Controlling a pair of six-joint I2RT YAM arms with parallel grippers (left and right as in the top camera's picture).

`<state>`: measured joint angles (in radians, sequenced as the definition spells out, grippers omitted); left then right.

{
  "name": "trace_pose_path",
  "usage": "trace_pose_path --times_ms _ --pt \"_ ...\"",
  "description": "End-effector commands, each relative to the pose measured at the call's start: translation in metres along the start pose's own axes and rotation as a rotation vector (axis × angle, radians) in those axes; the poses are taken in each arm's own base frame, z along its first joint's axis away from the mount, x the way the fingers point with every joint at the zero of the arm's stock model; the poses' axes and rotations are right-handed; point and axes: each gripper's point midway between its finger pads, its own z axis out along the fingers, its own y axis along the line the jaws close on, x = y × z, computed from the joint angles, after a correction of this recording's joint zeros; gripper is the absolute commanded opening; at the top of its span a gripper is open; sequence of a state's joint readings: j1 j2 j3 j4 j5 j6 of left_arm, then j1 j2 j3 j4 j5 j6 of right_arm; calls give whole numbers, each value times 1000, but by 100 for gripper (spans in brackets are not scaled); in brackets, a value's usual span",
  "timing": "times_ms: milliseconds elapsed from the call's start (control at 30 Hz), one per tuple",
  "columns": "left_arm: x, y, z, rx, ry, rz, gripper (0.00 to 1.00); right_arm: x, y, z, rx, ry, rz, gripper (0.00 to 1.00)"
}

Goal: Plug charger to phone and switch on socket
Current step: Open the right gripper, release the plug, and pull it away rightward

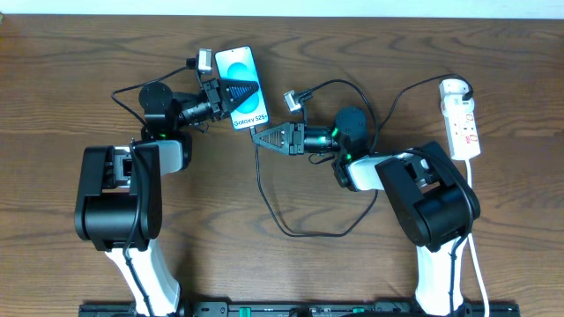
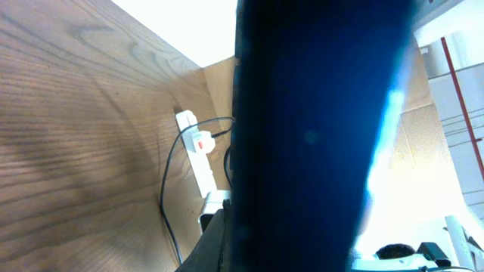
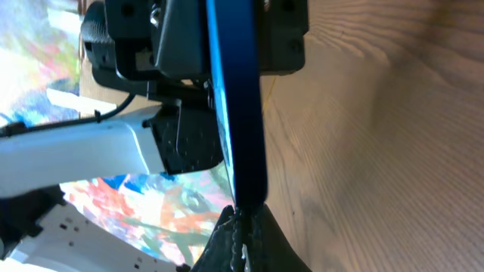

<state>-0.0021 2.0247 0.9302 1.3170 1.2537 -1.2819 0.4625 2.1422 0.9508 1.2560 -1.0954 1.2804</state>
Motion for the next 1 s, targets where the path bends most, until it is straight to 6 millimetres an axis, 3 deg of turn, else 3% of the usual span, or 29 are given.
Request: trace_pose_path --times_ms 0,100,133,167,233,433,633,767,833,867,967 --pt "28 -11 8 42 143 8 7 -27 7 0 -2 -76 -120 15" --pt "23 -9 3 34 128 2 7 -16 10 0 -21 -12 -120 45" --pt "22 -9 2 33 125 1 7 -14 11 0 -26 3 -121 58" --pt "21 -8 1 31 122 1 7 -9 13 -1 -37 31 -124 80" --pt "21 -8 1 31 120 1 7 -4 18 -2 -58 61 -128 96" --pt "17 -7 -3 25 108 -4 7 0 51 -7 -153 78 -220 99" --pt "13 4 -6 -7 80 -59 8 -5 48 -21 -143 87 -221 99" --pt "16 35 -5 -97 46 -208 7 -15 23 -30 -72 60 -147 99" --pt "24 51 -4 -148 48 -266 7 -24 -4 -38 4 18 -93 99" --pt "33 60 -3 -180 63 -287 7 -28 -27 -45 79 -18 -49 99" --pt "42 71 0 -219 77 -285 7 -33 -47 -56 143 -52 -12 99"
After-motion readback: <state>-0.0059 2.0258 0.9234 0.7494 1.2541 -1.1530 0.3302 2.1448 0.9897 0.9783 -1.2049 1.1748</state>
